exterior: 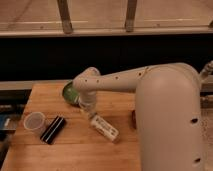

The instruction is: Stand the bottle upright

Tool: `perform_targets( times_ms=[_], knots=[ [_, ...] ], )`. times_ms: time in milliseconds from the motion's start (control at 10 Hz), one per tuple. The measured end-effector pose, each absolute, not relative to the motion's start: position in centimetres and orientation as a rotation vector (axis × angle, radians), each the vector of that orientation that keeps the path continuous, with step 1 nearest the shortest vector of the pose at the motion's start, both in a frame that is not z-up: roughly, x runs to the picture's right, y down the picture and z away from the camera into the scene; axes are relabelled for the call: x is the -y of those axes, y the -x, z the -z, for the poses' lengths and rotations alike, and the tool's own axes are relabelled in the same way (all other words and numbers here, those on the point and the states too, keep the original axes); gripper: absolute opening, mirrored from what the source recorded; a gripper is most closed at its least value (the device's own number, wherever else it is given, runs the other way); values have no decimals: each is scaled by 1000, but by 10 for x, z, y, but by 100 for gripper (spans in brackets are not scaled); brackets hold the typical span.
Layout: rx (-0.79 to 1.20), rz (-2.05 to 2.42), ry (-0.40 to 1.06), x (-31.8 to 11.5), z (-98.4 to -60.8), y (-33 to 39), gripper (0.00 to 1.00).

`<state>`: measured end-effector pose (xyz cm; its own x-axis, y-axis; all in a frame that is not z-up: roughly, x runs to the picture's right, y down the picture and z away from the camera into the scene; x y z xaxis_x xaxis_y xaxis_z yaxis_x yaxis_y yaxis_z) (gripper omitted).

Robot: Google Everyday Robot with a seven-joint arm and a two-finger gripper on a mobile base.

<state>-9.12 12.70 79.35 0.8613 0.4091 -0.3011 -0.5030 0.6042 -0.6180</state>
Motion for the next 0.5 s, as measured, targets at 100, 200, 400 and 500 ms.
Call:
perform_targets(
  times_ms=[100, 200, 400, 500],
  knots=[
    [-131, -528, 745, -114, -791, 89, 0],
    [-115, -532, 731, -94, -786, 88, 0],
    [-89, -546, 708, -62, -783, 81, 0],
    [-80, -546, 704, -53, -783, 81, 0]
  ],
)
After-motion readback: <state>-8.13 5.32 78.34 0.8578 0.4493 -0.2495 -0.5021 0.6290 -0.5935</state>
